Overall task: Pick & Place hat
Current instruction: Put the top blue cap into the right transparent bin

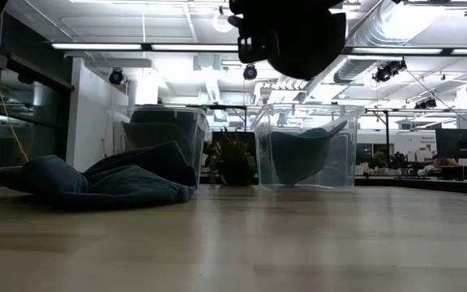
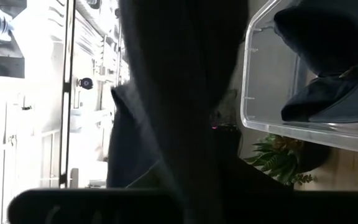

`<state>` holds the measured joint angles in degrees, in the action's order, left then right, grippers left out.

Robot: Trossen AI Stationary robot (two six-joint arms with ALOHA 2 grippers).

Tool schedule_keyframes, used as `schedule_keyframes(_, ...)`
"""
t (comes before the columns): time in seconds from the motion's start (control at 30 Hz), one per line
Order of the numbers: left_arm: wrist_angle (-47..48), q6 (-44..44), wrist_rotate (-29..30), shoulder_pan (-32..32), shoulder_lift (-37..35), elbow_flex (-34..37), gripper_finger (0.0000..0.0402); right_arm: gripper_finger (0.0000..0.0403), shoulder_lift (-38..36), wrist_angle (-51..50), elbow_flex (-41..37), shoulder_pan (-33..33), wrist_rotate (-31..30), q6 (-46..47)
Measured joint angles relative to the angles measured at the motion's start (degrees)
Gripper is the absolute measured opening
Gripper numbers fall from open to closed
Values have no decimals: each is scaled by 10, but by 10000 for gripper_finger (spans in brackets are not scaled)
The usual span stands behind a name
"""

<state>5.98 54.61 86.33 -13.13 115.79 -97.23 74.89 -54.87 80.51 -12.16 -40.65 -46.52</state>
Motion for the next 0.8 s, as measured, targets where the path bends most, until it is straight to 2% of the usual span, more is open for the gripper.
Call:
schedule_keyframes(0.23,6,-70,1,-5,-6,1,97,6,0,-21,0,0,-41,4)
schedule_keyframes(0.4,46,-193,-2,-13,-35,0,121,6,0,-32,0,0,-61,12)
schedule_keyframes(0.53,139,-336,7,-17,-66,1,126,6,0,-42,0,0,-89,12)
schedule_keyframes(0.67,289,-524,9,-20,-105,0,126,6,0,-53,0,0,-92,11)
schedule_keyframes(0.8,441,-770,-54,-19,-135,0,127,6,0,-53,0,0,-114,7)
